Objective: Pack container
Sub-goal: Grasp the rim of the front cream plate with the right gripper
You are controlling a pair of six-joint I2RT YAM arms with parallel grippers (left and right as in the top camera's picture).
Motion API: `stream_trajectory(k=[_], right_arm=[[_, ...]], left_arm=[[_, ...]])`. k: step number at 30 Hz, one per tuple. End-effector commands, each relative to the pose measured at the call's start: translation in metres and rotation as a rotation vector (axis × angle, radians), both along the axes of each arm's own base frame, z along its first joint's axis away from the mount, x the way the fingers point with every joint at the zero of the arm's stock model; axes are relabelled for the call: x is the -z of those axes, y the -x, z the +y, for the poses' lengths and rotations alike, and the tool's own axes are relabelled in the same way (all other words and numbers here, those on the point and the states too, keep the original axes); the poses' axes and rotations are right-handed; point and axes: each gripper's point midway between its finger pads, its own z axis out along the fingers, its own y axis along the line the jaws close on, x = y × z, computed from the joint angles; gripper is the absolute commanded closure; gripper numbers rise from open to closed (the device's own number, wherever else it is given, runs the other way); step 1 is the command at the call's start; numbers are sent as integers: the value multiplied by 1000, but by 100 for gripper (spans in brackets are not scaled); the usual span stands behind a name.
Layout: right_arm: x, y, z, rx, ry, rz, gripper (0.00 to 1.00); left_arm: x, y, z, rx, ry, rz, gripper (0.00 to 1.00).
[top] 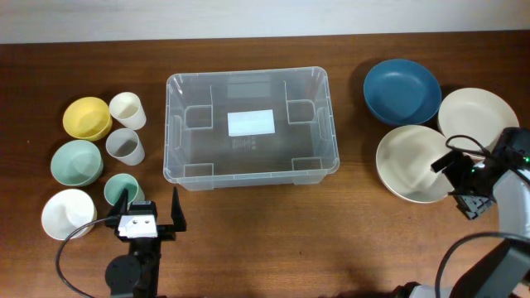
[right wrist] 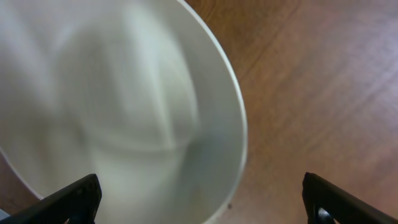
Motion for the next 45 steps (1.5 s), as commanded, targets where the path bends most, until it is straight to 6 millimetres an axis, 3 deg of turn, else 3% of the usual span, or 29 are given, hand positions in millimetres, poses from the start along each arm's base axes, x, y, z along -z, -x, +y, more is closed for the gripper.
stream_trajectory(k=[1, 19, 29, 37, 45], right_arm=[[9, -7, -3, -14, -15, 0, 1], [48, -18, -15, -9, -17, 43, 0], [55, -23, -18, -8, -12, 34, 21], [56, -26, -20, -3, -7, 24, 46], [64, -22, -18, 2, -21, 47, 59]], left_arm=[[1, 0, -1, 8, 7, 0, 1], [1, 0, -1, 8, 7, 0, 1], [1, 0, -1, 8, 7, 0, 1], [1, 0, -1, 8, 7, 0, 1], [1, 0, -1, 8, 7, 0, 1]])
